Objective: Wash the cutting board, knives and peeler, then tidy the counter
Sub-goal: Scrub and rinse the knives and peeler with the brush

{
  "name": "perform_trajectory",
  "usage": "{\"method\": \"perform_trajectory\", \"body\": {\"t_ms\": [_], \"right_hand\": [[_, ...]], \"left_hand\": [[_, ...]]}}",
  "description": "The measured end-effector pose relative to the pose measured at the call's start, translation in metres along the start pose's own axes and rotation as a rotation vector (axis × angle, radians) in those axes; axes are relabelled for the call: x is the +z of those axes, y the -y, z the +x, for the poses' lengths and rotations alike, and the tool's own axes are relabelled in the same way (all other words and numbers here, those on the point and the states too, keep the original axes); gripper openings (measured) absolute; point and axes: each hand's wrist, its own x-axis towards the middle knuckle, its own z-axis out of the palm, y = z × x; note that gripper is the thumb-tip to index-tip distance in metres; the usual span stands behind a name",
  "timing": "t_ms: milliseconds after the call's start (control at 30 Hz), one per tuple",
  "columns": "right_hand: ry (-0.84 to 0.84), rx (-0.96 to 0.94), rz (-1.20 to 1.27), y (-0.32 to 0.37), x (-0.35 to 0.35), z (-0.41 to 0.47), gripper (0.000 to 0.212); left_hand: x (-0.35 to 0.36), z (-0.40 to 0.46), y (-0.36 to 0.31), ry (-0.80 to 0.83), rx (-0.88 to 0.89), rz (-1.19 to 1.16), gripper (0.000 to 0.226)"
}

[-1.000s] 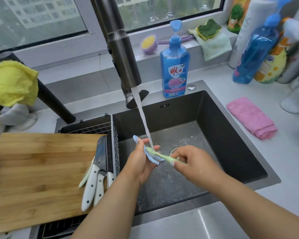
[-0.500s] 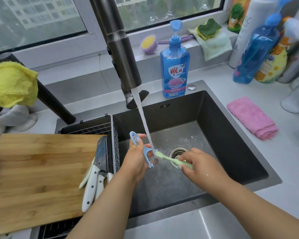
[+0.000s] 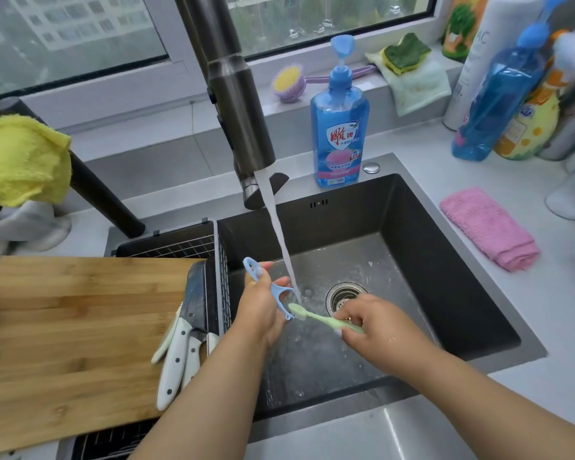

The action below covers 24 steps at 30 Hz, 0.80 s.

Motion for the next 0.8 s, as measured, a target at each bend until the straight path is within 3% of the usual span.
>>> {"method": "perform_trajectory", "body": {"t_ms": [167,400,500,633,800], "right_hand": [[-0.087,0.059,0.004,-0.007,-0.003,0.007,0.014],[-0.038,0.055,0.055,-0.004,-0.004,0.004,0.009],[-0.112,0.09,0.007,-0.005,-0.008,0.006,0.008],[-0.055,0.042,0.129,0.002,-0.008,0.002,0.005],[-0.127,0.097,0.014,0.002,-0.009,0.001,0.01]], "left_hand": [[0.003,-0.001,-0.002,-0.003,-0.077,-0.07,0.029],[0.004,-0.002,-0.005,-0.002,-0.105,-0.162,0.028],[0.011,-0.008,-0.007,0.009,-0.097,-0.103,0.028],[0.016,-0.012,-0.011,-0.022,-0.036,-0.054,0.034],[0.015,-0.019,-0.017,-0.089,0.054,0.129,0.038]]}}
